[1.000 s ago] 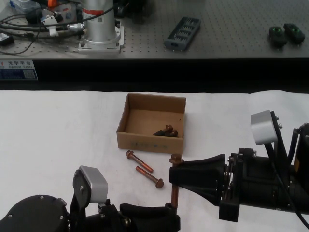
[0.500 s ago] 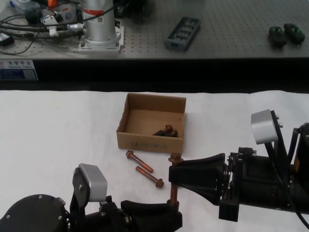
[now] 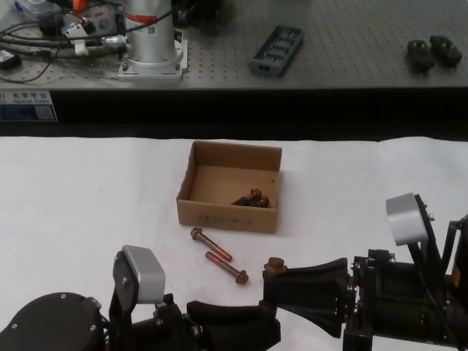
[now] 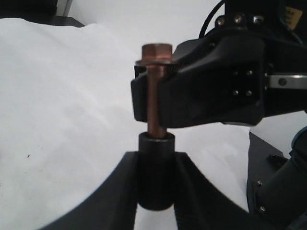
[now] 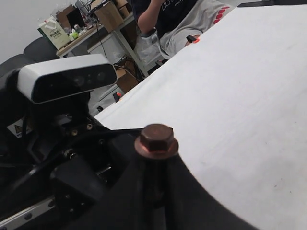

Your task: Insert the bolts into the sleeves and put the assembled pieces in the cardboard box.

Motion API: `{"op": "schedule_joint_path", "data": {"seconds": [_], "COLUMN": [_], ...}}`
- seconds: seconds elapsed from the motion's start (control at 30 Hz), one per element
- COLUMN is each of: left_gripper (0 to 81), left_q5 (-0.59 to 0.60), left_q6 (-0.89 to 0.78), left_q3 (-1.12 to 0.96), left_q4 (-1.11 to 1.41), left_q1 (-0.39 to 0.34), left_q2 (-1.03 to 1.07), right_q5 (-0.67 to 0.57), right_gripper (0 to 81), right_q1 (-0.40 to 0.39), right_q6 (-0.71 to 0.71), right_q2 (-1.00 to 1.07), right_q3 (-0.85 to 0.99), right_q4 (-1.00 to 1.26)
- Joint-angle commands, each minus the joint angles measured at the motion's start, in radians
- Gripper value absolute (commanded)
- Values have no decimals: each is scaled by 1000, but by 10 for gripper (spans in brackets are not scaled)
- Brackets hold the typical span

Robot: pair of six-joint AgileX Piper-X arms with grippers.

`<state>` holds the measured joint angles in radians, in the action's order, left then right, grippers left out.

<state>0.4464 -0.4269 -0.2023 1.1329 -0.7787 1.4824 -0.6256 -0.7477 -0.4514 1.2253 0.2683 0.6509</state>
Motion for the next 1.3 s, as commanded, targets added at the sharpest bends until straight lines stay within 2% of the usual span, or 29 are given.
{"op": "schedule_joint_path", "data": {"seconds": [0.0,0.1,0.17,0.23,0.3,0.37,0.4,0.47,0.6,0.83,0.97,1.07,1.13,1.27], "left_gripper": [44,44,44,44,44,44,44,44,44,44,44,44,44,44], "left_q5": [-16,-16,-16,-16,-16,-16,-16,-16,-67,-229,-282,-282,-256,-197], "left_q6": [-10,-10,-10,-10,-10,-17,-18,-18,-19,-27,-61,-61,-59,72], "left_q3": [-19,-42,-52,-60,-62,-65,-64,-64,-64,-66,-66,-89,-130,-236], "left_q4": [29,28,28,20,20,20,20,20,22,97,120,75,-42,-265], "left_q1": [2,2,2,2,2,2,2,2,2,2,2,2,12,54], "left_q2": [1,1,1,1,1,1,1,1,1,1,1,1,1,2], "right_q5": [2,-4,-26,-55,-58,-58,-58,-58,-61,-59,-61,-65,-65,-77], "right_gripper": [43,41,1,94,284,438,482,468,356,351,351,351,351,316], "right_q1": [0,0,0,0,0,0,0,0,6,100,136,143,143,143], "right_q6": [-1,3,3,-4,-39,-94,-117,-148,-150,-185,-185,-185,-185,-230], "right_q2": [2,2,2,2,2,2,2,-1,-28,-93,-110,-110,-110,-110], "right_q3": [-6,-6,-6,-6,-6,-6,-6,-6,-1,35,38,38,38,38], "right_q4": [8,15,35,67,71,66,67,71,109,92,58,48,41,-19]}}
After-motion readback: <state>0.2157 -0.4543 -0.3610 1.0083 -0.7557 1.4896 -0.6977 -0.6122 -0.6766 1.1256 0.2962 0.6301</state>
